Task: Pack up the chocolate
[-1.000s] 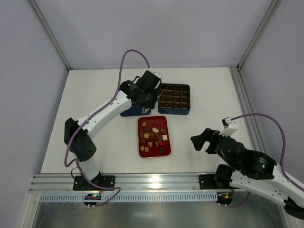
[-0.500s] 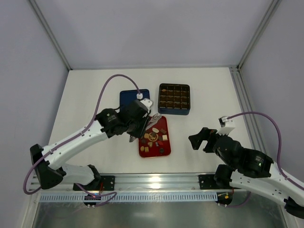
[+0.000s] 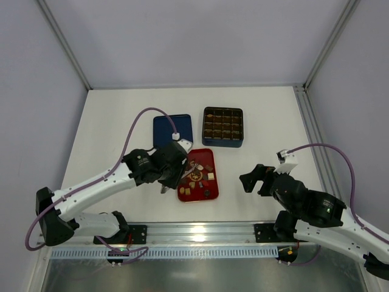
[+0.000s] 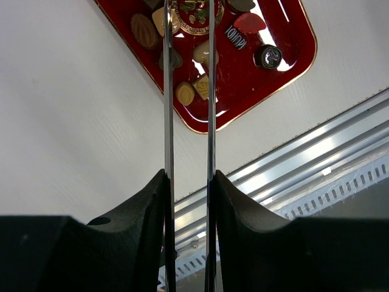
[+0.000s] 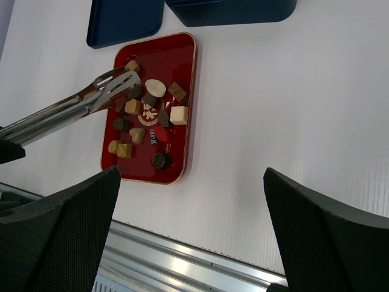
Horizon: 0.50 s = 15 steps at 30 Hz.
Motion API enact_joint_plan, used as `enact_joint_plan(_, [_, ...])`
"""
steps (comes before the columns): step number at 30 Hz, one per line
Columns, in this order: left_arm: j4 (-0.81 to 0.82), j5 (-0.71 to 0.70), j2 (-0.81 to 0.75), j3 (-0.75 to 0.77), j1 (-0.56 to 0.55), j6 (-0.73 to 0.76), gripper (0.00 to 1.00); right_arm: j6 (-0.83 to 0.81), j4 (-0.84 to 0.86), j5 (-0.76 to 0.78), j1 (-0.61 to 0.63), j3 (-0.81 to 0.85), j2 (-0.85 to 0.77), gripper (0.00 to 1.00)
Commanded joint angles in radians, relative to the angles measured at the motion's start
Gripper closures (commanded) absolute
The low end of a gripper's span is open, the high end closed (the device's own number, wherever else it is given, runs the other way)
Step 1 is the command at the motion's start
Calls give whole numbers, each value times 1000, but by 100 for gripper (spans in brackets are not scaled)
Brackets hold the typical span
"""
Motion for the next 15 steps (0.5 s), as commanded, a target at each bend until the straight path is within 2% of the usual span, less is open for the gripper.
enact_joint_plan(1, [46,-6,4,-6,-2,-3,65,20,25,9,5,2,0,0])
enact_joint_plan(15, [67,12,30,-38,-2,9,63,24,30,8,5,-4,-3,0])
